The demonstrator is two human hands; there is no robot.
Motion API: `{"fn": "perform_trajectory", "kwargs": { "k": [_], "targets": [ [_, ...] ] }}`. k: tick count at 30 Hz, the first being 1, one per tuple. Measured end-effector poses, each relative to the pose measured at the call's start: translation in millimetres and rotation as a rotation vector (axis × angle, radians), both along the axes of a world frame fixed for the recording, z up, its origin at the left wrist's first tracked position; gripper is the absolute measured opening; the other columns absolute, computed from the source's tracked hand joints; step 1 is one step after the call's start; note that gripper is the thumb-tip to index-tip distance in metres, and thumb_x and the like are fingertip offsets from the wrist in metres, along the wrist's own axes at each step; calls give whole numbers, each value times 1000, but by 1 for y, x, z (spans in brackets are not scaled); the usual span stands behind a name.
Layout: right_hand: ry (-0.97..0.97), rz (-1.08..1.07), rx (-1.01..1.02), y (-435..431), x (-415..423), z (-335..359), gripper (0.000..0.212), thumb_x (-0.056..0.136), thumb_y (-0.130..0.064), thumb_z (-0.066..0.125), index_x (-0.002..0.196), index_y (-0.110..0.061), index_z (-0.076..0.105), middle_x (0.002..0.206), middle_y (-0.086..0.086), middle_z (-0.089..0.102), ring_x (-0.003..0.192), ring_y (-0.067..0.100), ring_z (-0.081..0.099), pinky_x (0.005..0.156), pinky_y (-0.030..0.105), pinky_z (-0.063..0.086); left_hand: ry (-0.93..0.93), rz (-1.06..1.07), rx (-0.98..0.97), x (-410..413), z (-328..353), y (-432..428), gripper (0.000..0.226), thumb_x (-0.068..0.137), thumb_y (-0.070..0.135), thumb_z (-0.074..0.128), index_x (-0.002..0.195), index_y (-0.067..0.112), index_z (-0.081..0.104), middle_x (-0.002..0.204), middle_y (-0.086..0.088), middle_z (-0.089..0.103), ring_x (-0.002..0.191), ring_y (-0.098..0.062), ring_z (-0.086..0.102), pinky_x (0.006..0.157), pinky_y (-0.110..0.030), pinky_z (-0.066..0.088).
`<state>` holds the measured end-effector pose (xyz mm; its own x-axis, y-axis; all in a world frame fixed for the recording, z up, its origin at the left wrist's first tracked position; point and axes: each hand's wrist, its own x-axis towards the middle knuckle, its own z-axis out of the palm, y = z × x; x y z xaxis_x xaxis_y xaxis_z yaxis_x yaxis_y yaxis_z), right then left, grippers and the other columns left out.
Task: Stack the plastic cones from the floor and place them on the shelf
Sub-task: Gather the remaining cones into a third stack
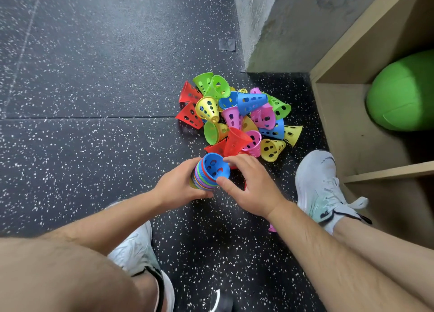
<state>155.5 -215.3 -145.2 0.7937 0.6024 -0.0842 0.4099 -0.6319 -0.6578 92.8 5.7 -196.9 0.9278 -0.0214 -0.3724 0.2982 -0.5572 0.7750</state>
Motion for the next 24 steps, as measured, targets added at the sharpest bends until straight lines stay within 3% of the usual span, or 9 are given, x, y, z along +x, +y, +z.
{"fn": "perform_trajectory", "kwargs": {
  "k": [4,9,14,17,20,24],
  "targets": [
    [26,-177,8,-18,-3,-10,41,89,-50,54,122,-25,55,118,-14,52,113,7,50,102,36,44,21,-10,20,-3,-3,2,84,62,58,88,137,43,52,127,25,63,116,-1,60,105,-39,49],
    [46,-87,-180,-49,-12,-32,26,79,-38,61,102,-34,51,125,-15,45,116,10,48,103,42,44,23,-32,67,-6,0,-2,85,71,43,92,144,42,47,136,28,56,120,2,55,103,-29,43],
    [-19,-137,-304,-61,-24,-39,11,77,-42,63,78,-32,58,146,-8,43,138,16,35,117,46,26,28,-37,52,-6,-3,-1,87,70,46,92,144,45,46,136,30,56,122,1,55,107,-32,44],
    [-35,-172,-433,-67,-22,-42,17,81,-45,62,96,-37,61,154,-5,33,146,21,22,122,47,17,36,-35,49,-7,-4,-1,88,69,48,92,143,48,45,135,32,56,118,2,57,107,-33,45],
    [6,-213,-660,-71,-15,-48,45,87,-44,61,131,-38,51,163,0,14,151,31,10,125,48,10,32,-43,69,-6,-2,-2,86,70,48,91,142,50,44,134,33,55,113,1,57,104,-33,45],
    [53,-321,-751,-72,-4,-53,58,90,-37,65,142,-38,38,163,-2,9,144,35,22,117,46,28,24,-50,81,-5,-1,-4,87,71,47,91,144,47,44,135,32,54,121,1,55,107,-30,42]
  ]
}}
